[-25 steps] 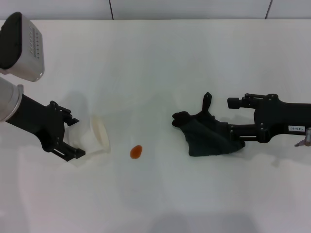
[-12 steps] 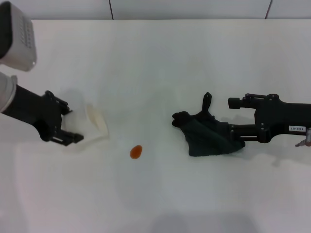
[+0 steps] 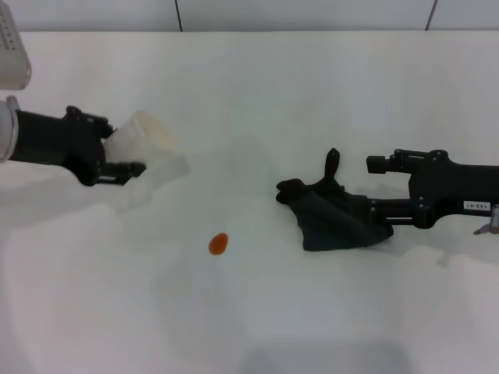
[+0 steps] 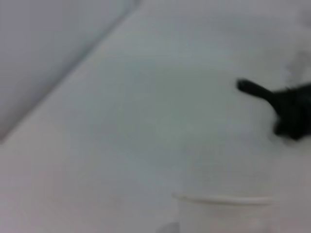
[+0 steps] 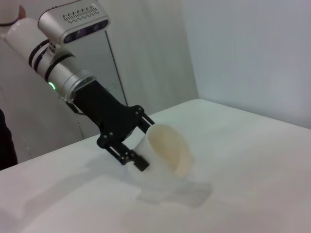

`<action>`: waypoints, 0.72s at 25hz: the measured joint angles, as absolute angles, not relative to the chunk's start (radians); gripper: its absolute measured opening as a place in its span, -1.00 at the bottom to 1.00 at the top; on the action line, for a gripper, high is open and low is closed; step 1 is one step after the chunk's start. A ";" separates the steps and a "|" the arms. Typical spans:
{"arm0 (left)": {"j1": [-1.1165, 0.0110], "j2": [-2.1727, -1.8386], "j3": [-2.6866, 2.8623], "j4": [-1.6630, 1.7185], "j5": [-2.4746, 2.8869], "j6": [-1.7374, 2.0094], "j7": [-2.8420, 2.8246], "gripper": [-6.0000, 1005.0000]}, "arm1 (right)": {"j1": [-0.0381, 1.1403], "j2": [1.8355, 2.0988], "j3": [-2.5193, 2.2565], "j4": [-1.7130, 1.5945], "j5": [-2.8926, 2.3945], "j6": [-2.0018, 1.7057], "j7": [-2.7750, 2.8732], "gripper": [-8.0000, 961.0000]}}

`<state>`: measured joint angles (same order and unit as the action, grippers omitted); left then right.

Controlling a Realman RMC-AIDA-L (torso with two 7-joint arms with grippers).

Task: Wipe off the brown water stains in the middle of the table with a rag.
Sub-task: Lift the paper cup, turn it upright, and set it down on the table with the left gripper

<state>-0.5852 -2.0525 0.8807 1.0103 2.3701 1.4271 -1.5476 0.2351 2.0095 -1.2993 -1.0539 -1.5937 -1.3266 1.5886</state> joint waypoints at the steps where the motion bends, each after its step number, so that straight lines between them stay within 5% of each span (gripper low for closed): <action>1: -0.578 -2.057 0.881 1.008 2.350 1.409 -1.540 0.16 | 0.235 2.009 -1.299 -1.052 -1.594 -1.324 1.588 0.64; 18: -0.510 -2.081 0.883 0.730 1.905 1.163 -1.220 0.15 | 0.235 2.008 -1.305 -1.034 -1.599 -1.322 1.588 0.64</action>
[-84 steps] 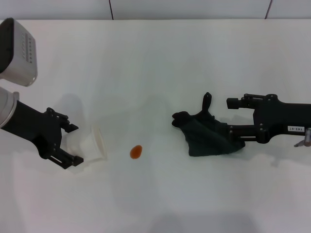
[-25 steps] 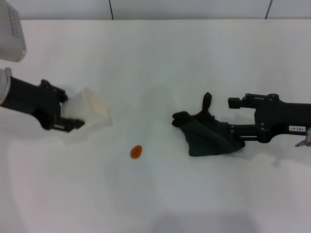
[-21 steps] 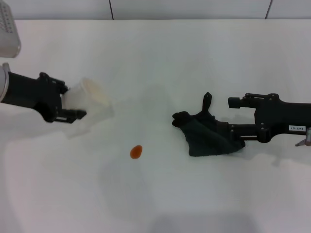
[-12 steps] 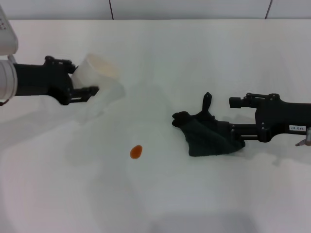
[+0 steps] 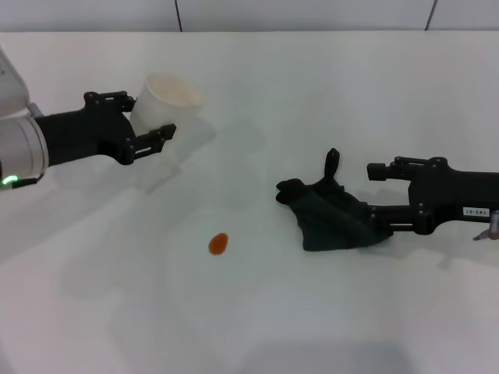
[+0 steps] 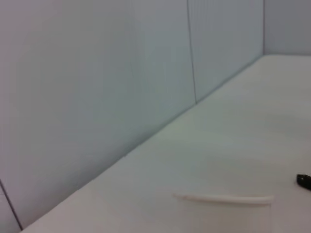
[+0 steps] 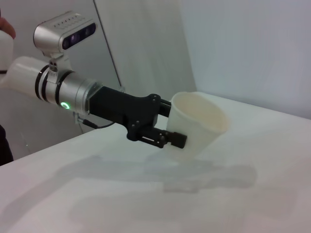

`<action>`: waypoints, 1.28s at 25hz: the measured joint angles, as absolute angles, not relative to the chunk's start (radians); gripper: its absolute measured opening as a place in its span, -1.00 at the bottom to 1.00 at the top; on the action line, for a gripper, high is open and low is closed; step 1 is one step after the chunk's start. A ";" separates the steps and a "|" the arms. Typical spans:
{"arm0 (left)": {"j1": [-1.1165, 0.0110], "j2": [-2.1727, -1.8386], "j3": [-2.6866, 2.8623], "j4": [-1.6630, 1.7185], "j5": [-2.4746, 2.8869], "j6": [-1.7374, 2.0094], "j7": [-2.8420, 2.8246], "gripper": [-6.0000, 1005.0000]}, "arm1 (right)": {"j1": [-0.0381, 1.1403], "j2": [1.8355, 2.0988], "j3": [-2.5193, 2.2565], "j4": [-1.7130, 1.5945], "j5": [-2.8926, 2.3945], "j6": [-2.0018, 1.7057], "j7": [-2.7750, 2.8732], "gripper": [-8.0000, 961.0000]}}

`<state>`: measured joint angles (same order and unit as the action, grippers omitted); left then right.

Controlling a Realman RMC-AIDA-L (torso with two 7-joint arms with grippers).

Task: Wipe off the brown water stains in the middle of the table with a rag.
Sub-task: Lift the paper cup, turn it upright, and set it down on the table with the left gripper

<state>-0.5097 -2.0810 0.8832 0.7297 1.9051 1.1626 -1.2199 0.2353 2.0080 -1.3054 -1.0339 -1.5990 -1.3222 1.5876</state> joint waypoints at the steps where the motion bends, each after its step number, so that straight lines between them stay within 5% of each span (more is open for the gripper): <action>1: -0.507 -2.081 0.882 0.705 1.875 1.151 -1.186 0.15 | 0.235 2.008 -1.306 -1.034 -1.600 -1.322 1.588 0.64; 32: -0.515 -2.086 0.886 0.231 1.448 1.096 -0.563 0.14 | 0.242 2.008 -1.324 -1.008 -1.616 -1.326 1.545 0.64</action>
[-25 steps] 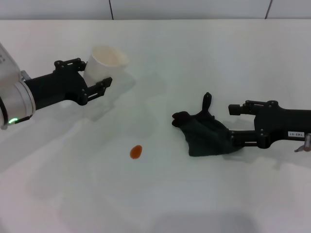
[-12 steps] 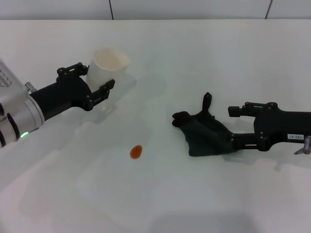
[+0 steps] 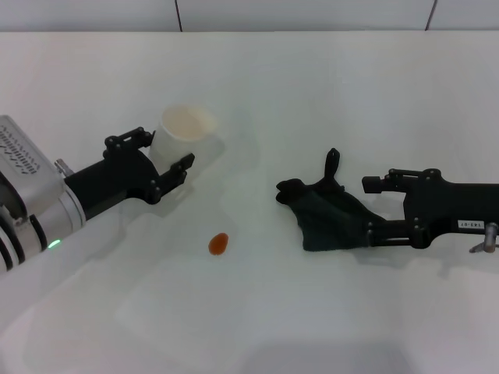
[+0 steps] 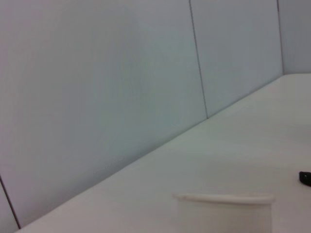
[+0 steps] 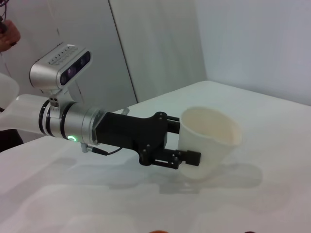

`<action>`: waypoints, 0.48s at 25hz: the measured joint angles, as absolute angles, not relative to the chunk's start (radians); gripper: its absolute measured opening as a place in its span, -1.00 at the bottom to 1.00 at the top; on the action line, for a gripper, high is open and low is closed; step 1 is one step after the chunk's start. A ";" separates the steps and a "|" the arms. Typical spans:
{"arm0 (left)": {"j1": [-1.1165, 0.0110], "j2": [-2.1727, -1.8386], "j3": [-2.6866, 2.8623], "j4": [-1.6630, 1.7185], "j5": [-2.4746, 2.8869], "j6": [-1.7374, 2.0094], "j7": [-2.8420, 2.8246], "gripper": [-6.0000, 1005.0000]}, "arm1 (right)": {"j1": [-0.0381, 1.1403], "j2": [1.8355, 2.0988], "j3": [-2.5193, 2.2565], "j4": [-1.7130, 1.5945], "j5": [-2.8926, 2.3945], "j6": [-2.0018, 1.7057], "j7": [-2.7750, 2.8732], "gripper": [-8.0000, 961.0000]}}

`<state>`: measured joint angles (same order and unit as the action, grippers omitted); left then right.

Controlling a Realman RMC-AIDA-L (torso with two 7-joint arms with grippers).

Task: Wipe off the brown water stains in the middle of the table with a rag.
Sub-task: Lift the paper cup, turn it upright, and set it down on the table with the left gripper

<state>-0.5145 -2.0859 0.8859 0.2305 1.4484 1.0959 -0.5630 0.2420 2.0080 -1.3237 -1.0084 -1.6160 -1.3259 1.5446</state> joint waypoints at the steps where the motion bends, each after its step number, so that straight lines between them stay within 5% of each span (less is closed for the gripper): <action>1: -0.515 -2.086 0.886 0.229 1.448 1.096 -0.563 0.15 | 0.242 2.008 -1.324 -1.008 -1.616 -1.327 1.544 0.64; 12: -0.514 -2.086 0.888 0.228 1.452 1.072 -0.561 0.15 | 0.245 2.008 -1.326 -1.009 -1.620 -1.329 1.543 0.64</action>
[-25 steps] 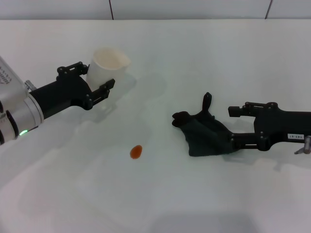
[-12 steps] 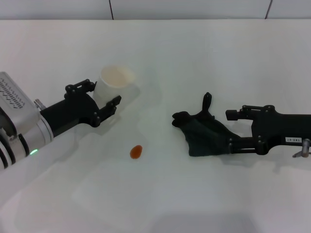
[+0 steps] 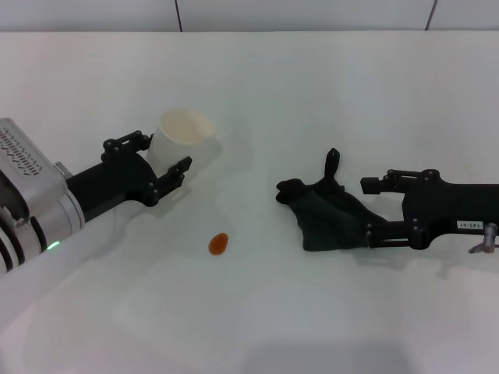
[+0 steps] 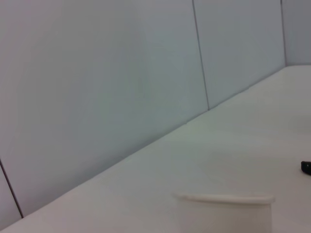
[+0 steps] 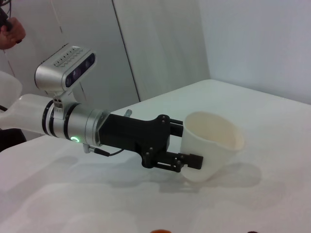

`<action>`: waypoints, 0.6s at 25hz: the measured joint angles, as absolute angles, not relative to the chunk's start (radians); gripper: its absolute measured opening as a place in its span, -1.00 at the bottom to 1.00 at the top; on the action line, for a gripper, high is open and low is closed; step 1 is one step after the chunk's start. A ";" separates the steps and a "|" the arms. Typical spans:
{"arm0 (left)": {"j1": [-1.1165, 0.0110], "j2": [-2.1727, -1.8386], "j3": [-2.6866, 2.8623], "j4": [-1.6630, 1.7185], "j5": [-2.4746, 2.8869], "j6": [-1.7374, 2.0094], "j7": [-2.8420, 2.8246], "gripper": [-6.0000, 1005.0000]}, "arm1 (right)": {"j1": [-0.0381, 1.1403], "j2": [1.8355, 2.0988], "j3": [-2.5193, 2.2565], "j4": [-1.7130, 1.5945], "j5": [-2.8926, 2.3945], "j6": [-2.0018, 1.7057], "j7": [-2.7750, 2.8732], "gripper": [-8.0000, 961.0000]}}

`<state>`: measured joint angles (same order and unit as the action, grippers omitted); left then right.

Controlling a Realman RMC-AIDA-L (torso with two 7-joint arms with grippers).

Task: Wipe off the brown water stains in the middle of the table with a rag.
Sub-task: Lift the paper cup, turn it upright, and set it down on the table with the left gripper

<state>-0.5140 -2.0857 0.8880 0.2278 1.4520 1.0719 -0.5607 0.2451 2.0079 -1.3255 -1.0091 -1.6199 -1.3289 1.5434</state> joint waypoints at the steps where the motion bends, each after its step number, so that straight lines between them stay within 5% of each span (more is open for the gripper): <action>1: -0.514 -2.086 0.888 0.228 1.452 1.071 -0.561 0.15 | 0.245 2.008 -1.326 -1.009 -1.620 -1.329 1.543 0.64; 15: -0.515 -2.085 0.889 0.237 1.454 1.045 -0.560 0.15 | 0.245 2.010 -1.335 -1.014 -1.615 -1.325 1.545 0.64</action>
